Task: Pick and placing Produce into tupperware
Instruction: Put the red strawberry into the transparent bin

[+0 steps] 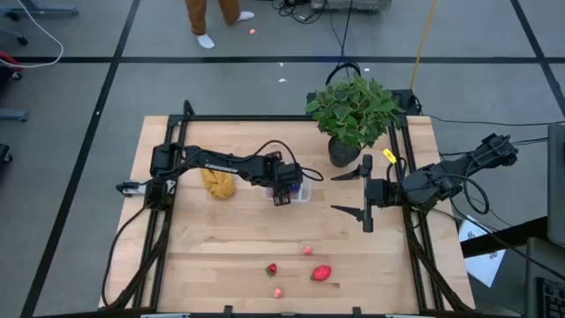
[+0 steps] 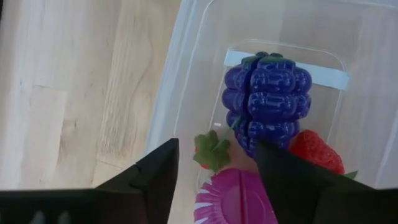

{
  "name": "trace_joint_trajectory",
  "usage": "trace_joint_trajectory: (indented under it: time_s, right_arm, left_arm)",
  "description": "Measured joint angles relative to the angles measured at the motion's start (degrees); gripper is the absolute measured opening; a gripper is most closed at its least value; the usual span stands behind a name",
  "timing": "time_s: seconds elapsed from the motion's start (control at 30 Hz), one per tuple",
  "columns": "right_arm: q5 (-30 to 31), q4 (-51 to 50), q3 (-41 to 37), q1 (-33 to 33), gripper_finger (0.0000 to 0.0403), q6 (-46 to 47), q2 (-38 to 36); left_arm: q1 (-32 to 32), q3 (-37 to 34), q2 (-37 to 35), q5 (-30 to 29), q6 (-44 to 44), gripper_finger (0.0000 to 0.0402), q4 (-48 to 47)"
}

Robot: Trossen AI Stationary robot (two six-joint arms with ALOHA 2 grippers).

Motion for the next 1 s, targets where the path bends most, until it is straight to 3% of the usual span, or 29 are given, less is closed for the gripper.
trace_joint_trajectory:
  time_s: [0.3,0.5,0.67,1.0]
  right_arm:
    - [0.0,0.0,0.0,0.0,0.0309,0.0,0.0]
    - [0.0,-0.6,0.0,0.0,0.0309,0.0,0.0]
    - [0.0,-1.0,0.0,0.0,0.0309,0.4,0.0]
    - [0.0,-0.6,0.0,0.0,0.0309,0.5,0.0]
  left_arm:
    - [-0.3,0.0,-4.0,-0.5,2.0,0.0225,-1.1]
    - [-2.9,0.1,-12.1,-0.9,-1.1,0.0219,-5.5]
    - [-9.4,0.1,-17.0,1.5,-7.8,0.022,-11.5]
    - [-25.7,0.0,-16.2,1.5,-13.2,0.0225,-6.6]
